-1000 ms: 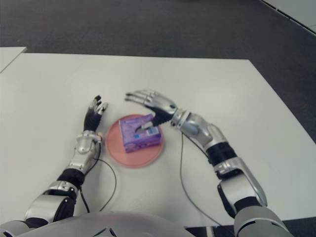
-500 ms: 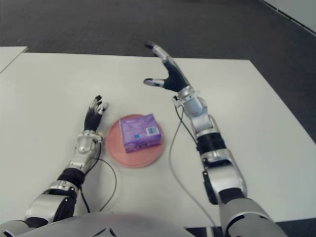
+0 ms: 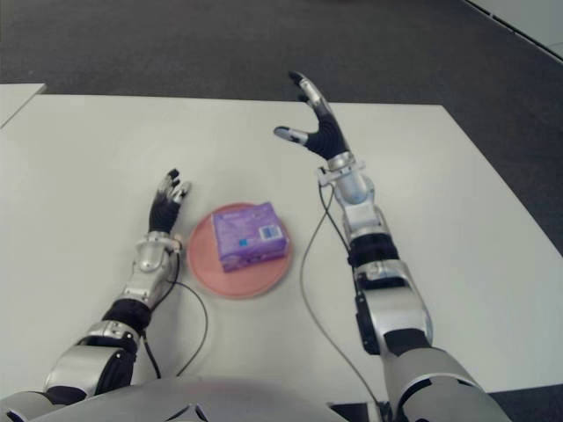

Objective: Put the tissue paper into the plate.

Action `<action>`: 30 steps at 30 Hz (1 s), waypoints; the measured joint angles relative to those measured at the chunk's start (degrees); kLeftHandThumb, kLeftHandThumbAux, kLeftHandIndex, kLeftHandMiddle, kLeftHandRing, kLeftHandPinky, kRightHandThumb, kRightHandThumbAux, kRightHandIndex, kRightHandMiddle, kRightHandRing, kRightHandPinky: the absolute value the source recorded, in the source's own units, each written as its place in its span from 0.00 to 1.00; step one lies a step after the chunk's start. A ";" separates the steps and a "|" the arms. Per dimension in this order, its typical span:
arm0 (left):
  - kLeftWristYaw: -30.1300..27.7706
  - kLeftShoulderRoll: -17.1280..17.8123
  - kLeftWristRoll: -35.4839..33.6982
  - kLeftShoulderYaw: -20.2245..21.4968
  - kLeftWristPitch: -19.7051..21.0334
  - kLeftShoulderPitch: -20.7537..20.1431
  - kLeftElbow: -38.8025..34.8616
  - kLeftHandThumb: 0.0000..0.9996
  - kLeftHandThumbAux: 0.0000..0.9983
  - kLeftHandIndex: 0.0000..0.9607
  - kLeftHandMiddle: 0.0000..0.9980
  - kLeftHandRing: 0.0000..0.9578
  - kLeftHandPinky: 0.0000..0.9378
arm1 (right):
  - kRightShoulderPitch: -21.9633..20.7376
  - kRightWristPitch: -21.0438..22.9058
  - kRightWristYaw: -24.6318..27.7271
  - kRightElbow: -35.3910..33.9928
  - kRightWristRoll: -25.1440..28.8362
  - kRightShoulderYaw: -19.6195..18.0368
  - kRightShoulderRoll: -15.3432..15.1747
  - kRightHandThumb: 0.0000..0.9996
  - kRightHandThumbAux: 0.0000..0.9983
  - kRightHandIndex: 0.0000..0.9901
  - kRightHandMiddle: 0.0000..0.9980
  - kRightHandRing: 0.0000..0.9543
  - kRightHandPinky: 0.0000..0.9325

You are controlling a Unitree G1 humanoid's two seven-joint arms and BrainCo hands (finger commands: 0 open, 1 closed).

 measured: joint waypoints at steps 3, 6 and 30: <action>0.00 -0.01 -0.01 -0.03 -0.01 0.15 -0.31 0.00 0.43 0.00 0.00 0.00 0.00 | 0.37 1.09 -0.75 -1.15 3.82 -2.37 2.74 0.47 0.62 0.25 0.00 0.00 0.00; 0.00 -0.03 -0.03 -0.05 -0.11 0.16 -0.78 0.00 0.43 0.00 0.00 0.00 0.00 | 0.61 2.31 -2.40 -3.10 10.62 -5.87 7.05 0.61 0.69 0.37 0.04 0.00 0.00; 0.29 -0.63 -0.18 -0.24 2.93 2.64 -5.04 0.00 0.43 0.00 0.00 0.00 0.00 | 13.85 2.64 -4.22 -6.15 24.77 -16.23 21.20 0.69 0.72 0.43 0.14 0.04 0.00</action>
